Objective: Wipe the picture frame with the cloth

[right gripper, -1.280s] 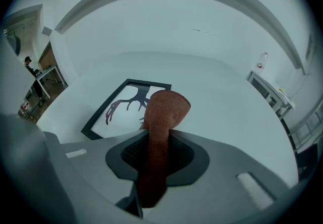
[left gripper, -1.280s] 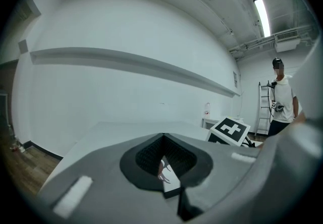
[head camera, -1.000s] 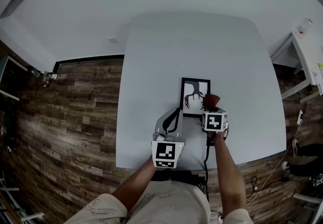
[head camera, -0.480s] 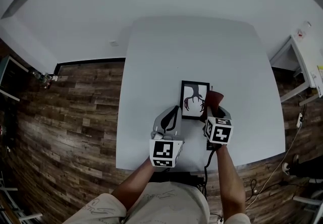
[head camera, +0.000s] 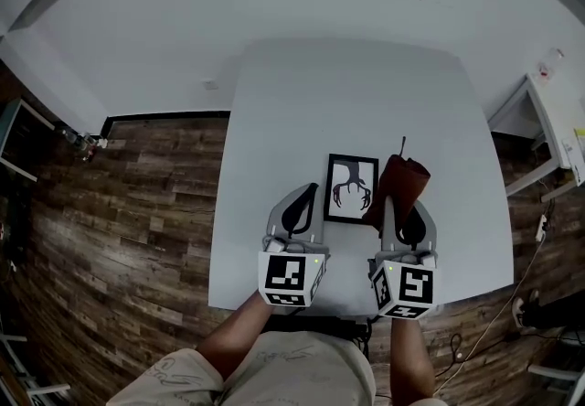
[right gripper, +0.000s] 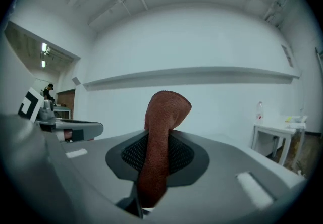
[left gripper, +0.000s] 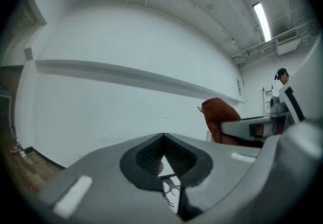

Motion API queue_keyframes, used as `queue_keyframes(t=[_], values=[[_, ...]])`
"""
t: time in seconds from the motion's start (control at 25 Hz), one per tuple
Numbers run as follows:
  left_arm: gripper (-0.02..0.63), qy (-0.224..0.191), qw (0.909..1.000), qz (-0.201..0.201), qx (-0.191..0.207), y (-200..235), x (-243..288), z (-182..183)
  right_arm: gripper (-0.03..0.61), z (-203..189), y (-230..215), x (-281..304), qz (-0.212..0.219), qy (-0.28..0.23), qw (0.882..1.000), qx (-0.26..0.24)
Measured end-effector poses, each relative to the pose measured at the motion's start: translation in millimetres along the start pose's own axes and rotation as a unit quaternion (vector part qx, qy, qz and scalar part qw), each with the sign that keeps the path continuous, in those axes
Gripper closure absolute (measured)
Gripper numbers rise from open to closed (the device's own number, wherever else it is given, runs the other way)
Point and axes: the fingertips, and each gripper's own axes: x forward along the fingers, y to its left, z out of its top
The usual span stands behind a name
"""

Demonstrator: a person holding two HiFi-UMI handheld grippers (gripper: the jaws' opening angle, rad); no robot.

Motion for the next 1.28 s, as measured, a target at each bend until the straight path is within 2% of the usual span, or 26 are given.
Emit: queue_keyframes(t=[0.16,0.32,0.48,0.72,1.28], values=[[0.614,-0.026,0.9994,-0.003,0.023,-1.9,-7.0,22.8,0.476,32.4,3.5,-17.4,-0.021,-0.06,0.997,-0.05],[0.614,-0.035,0.9986,-0.002,0.038,-2.4,-15.0,32.7,0.476,37.2,5.1,-18.2,-0.021,-0.082,0.994,-0.068],[0.614,-0.045,0.9981,-0.002,0.041,-2.8,-19.5,33.8,0.476,35.9,4.4,-17.5,-0.02,-0.09,0.993,-0.069],[0.614,-0.032,0.9984,-0.003,0.046,-2.2,-21.1,33.9,0.477,36.3,3.1,-16.2,-0.021,-0.093,0.993,-0.063],[0.614,-0.038,0.9979,-0.003,0.051,-7.3,-19.7,37.7,0.479,31.8,1.8,-14.6,-0.018,-0.088,0.994,-0.067]])
